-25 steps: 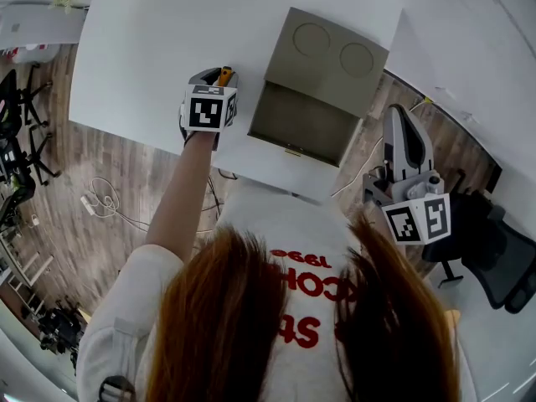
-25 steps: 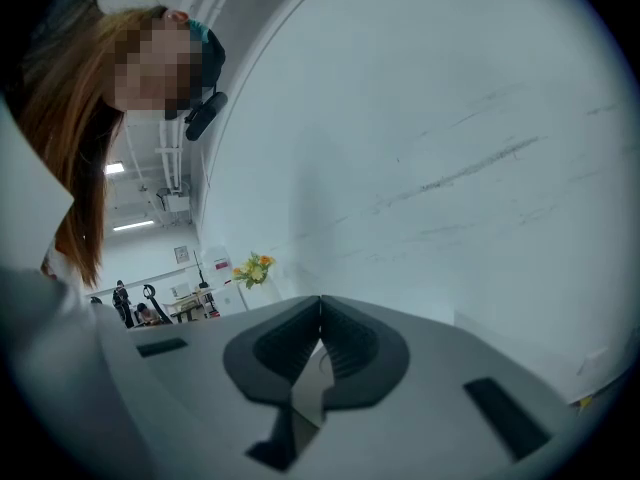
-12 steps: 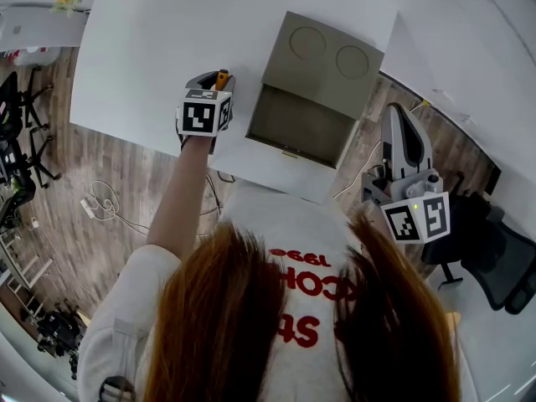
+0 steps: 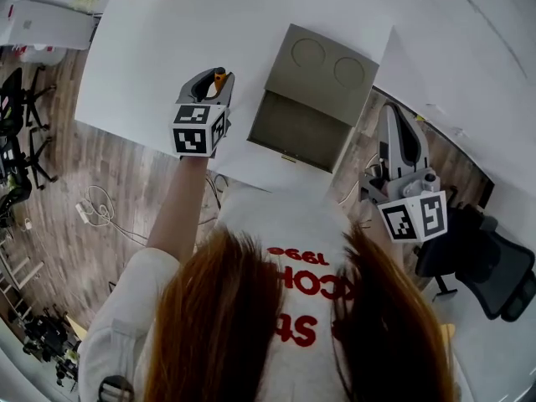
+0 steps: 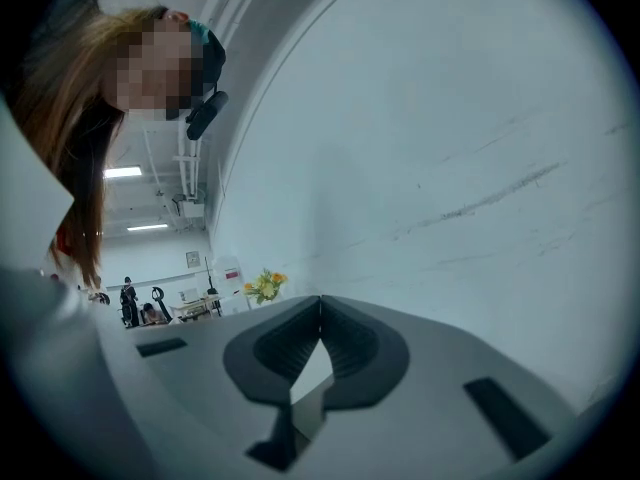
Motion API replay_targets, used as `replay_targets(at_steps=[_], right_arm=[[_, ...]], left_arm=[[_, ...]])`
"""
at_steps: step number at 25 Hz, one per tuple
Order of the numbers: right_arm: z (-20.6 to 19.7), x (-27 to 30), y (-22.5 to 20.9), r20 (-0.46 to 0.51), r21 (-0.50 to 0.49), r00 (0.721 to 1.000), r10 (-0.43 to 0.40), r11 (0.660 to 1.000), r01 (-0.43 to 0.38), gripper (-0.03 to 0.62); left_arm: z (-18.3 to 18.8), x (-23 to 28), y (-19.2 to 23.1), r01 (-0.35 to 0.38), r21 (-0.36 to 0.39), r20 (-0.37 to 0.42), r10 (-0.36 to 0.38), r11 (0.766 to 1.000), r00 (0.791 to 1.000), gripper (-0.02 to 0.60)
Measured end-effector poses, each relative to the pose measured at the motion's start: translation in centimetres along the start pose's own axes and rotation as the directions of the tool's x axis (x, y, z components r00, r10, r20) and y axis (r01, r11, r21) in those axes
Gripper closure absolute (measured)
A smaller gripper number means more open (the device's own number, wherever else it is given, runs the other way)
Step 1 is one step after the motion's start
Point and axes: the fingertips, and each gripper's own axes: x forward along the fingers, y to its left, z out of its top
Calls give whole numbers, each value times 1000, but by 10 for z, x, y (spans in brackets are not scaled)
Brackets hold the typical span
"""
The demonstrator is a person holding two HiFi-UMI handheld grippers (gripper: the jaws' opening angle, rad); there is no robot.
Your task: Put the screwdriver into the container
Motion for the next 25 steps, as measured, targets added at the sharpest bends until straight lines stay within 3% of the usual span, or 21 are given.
replay_targets(at_steps=[6,12,17,25], right_arm=[[15,-5,11,46,-29,999,24,999,-22,589],[28,-7,22,80,-65,995,57,997,-52,589],[32,-14,23,96,-67,994,41,997,-35,589],[34,-48,5,119,-50,991,-67,996,74,589]], left_arm=[[42,-35,-5,1,-6,178,0,1000,984,456],[79,-63,-21,13,62,306,-32,998,952,456],[91,-66,-55,74,157,309,-120,985,943,456],[93,-50,-130,235,285,254,-310,929,916,456]])
